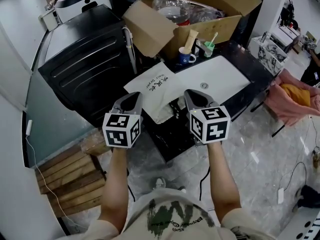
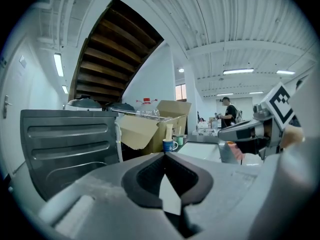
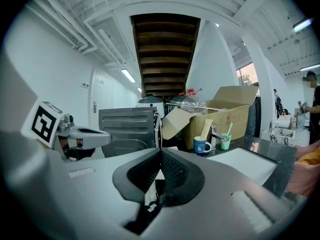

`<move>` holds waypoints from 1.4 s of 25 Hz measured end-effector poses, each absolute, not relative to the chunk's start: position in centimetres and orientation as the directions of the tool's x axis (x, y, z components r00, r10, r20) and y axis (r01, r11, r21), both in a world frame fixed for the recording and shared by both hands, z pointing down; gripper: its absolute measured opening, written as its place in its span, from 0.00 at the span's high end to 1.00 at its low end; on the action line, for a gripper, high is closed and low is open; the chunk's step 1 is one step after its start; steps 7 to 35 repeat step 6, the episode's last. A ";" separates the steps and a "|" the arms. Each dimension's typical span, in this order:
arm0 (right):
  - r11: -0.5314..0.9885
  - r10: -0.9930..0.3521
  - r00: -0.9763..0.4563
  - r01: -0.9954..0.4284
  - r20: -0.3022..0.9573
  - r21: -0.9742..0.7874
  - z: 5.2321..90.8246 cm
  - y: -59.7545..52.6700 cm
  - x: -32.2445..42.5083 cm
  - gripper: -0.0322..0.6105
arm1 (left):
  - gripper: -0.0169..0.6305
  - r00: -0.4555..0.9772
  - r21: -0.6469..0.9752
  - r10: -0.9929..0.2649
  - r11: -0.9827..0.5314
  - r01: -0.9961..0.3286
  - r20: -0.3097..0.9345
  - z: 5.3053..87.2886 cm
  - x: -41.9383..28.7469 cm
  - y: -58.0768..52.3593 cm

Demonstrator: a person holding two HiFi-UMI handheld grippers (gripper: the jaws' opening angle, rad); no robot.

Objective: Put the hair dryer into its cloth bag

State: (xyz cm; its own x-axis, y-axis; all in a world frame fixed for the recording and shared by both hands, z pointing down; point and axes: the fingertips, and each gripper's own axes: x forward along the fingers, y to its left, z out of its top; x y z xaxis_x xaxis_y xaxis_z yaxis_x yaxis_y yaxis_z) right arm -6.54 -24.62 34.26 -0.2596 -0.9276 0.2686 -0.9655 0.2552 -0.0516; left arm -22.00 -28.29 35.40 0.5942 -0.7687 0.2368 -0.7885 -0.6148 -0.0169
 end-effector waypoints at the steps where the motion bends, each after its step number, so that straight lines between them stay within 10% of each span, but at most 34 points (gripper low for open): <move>1: 0.256 -0.927 -0.260 -0.965 0.269 -0.052 34.3 -24.6 -6.5 0.95 | 0.96 0.595 -0.017 -0.768 -0.615 -0.788 0.237 35.4 -21.9 -28.3; 35: 0.257 -0.926 -0.262 -0.965 0.273 -0.053 34.4 -24.6 -6.4 0.95 | 0.96 0.597 -0.015 -0.768 -0.617 -0.787 0.232 35.1 -21.6 -28.4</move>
